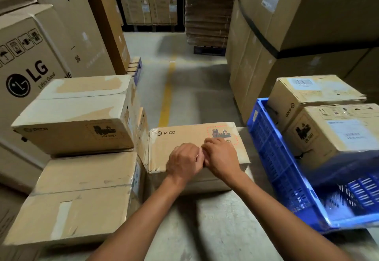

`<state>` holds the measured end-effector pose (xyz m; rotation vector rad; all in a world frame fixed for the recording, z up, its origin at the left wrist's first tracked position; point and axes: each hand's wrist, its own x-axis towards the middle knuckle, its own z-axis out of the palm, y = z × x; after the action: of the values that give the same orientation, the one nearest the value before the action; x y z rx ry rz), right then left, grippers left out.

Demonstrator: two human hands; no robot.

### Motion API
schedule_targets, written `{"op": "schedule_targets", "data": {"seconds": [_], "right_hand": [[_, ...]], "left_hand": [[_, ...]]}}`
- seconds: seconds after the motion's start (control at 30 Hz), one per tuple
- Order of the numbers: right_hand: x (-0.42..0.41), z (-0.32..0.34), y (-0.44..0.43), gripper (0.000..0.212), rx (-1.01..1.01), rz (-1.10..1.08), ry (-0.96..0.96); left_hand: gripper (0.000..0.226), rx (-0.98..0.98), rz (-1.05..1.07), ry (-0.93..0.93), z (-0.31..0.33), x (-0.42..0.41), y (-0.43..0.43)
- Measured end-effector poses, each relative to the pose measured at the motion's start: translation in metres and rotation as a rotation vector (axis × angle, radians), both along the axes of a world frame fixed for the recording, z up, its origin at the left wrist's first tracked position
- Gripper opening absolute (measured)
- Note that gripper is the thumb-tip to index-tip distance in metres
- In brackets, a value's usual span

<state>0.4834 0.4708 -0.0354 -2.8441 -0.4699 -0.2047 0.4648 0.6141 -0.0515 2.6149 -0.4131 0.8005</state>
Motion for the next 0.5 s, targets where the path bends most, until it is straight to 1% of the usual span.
{"op": "schedule_targets", "data": {"seconds": [0.07,0.13,0.2,0.3,0.37,0.43,0.5], "right_hand": [[-0.015,-0.011,-0.001,0.037,0.057,-0.017,-0.074],[-0.027,-0.019,0.0,0.029,0.075,-0.018,-0.122],[-0.026,-0.018,0.0,0.027,0.081,-0.003,-0.092],[-0.018,-0.005,-0.009,0.027,0.077,0.057,0.001],[-0.018,0.001,-0.02,0.029,0.047,0.062,0.003],[-0.022,0.0,-0.036,0.031,0.014,-0.001,-0.039],[-0.026,-0.005,-0.053,0.03,0.015,-0.049,-0.091]], "left_hand": [[0.024,-0.009,0.01,0.03,0.0,-0.003,0.001],[0.026,0.012,0.048,0.123,0.001,-0.004,-0.001],[0.027,0.06,0.091,0.229,0.006,-0.003,-0.006],[0.024,0.151,0.142,0.302,0.02,-0.004,-0.014],[0.021,0.161,0.099,0.29,0.025,-0.005,-0.023],[0.017,0.112,-0.001,0.264,0.024,-0.008,-0.035],[0.021,0.047,-0.07,0.265,0.022,-0.009,-0.05]]}}
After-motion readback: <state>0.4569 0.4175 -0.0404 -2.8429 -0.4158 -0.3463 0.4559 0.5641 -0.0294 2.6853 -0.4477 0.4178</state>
